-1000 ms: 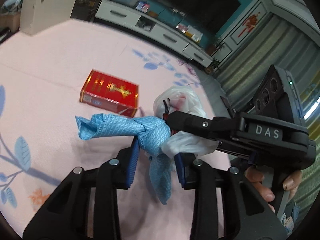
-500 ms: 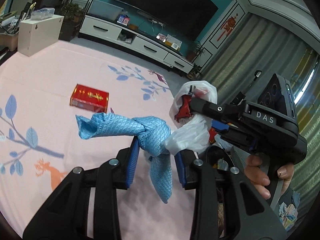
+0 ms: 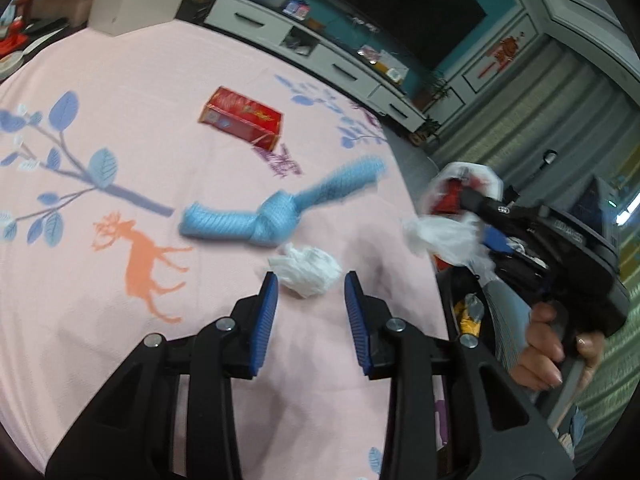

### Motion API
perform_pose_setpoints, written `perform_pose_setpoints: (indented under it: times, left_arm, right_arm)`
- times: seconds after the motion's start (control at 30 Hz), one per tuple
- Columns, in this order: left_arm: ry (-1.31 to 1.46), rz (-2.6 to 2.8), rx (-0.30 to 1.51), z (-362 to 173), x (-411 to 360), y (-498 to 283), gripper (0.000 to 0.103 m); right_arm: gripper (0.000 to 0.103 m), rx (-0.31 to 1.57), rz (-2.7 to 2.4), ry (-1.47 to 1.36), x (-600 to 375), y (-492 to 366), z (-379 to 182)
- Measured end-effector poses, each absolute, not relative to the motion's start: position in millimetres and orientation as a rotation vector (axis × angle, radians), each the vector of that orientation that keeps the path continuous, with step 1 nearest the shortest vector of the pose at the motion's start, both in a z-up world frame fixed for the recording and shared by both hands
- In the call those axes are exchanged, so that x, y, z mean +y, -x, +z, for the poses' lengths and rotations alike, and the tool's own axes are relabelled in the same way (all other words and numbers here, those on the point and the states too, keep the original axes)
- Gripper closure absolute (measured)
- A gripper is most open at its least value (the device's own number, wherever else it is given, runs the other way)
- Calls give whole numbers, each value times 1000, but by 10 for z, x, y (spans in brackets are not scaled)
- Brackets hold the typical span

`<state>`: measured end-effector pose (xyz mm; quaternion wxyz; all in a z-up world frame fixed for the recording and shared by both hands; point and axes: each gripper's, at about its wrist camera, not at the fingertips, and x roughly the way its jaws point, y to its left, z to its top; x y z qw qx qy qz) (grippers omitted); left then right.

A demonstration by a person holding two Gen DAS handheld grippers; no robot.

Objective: Collect trash
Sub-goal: 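Grasp the blue cloth with the left tool while the right tool grasps the white plastic bag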

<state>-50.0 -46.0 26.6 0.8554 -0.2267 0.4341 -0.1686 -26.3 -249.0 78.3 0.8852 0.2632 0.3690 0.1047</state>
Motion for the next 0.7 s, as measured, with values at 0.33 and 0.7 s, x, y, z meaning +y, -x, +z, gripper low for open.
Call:
perform_pose_setpoints:
  times: [0.33, 0.7]
  left_arm:
    - [426, -202, 912, 338, -225, 24, 32]
    - [266, -217, 997, 87, -522, -578, 29]
  right_arm:
    - [74, 652, 189, -507, -2811, 713, 992]
    - [74, 655, 179, -523, -2955, 715, 885]
